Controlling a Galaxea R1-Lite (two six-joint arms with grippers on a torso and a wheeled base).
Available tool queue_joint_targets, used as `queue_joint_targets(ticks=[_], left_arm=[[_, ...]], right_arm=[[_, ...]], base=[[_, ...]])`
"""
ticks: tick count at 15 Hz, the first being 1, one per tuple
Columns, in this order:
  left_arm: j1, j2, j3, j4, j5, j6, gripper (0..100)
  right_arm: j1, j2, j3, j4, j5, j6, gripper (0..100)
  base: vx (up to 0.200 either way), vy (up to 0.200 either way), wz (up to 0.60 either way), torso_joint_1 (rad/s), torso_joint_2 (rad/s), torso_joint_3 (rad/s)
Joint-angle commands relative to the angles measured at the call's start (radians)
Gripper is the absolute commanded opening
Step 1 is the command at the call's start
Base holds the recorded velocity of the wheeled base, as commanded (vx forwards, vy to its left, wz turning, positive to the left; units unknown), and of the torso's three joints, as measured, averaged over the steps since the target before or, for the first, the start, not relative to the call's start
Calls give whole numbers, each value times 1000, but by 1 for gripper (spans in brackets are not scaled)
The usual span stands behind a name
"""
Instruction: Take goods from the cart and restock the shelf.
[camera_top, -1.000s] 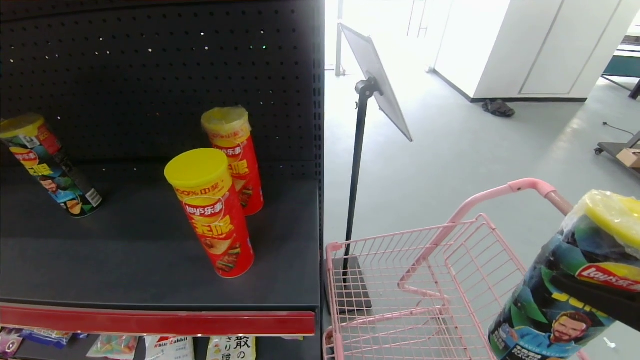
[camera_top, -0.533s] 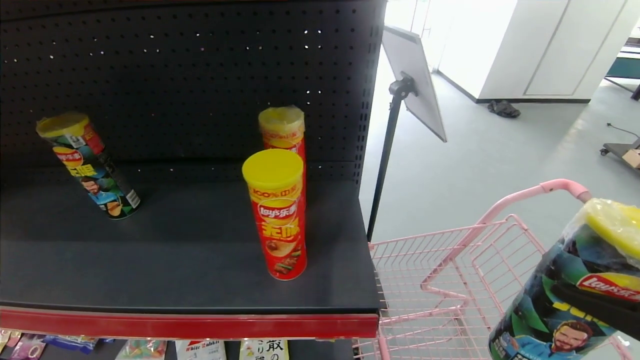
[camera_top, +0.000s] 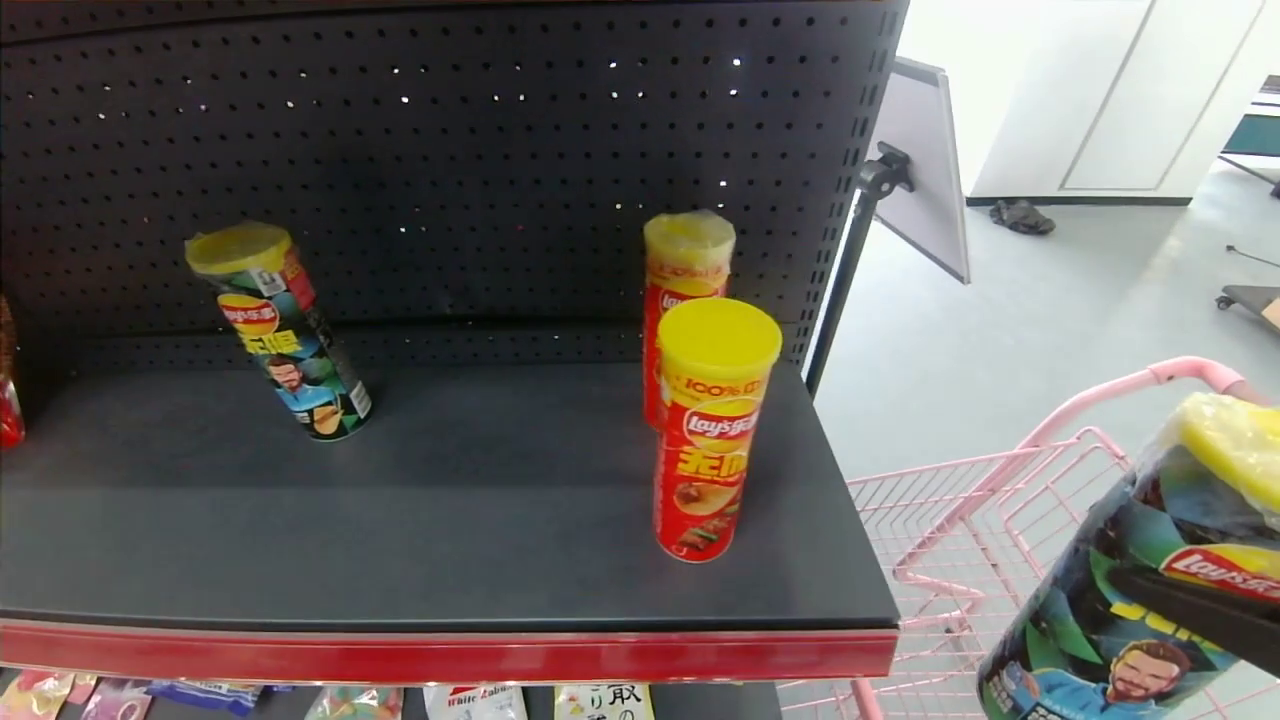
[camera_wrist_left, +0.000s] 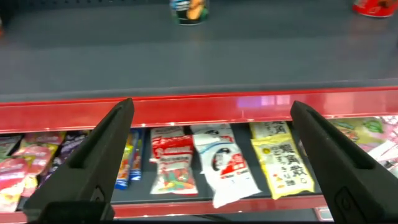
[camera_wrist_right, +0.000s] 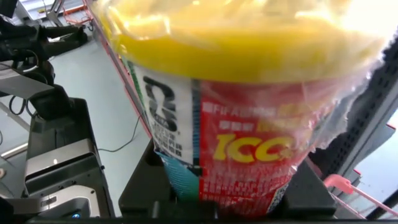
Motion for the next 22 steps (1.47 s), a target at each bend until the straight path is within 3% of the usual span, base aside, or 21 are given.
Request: queue_joint_targets(ticks=[1,20,22], left_arm=[[0,0,0,0,0,0,100],[0,0,0,0,2,-9,100],[0,0,-2,0,2,-7,100]], right_arm=[[1,2,0,0,0,0,0],[1,-24,42,0,1,3,0],[1,-28,40,-2,1,3,0]], base=[[0,200,0,7,2,7],[0,200,0,3,2,2],[0,0,0,0,0,0]])
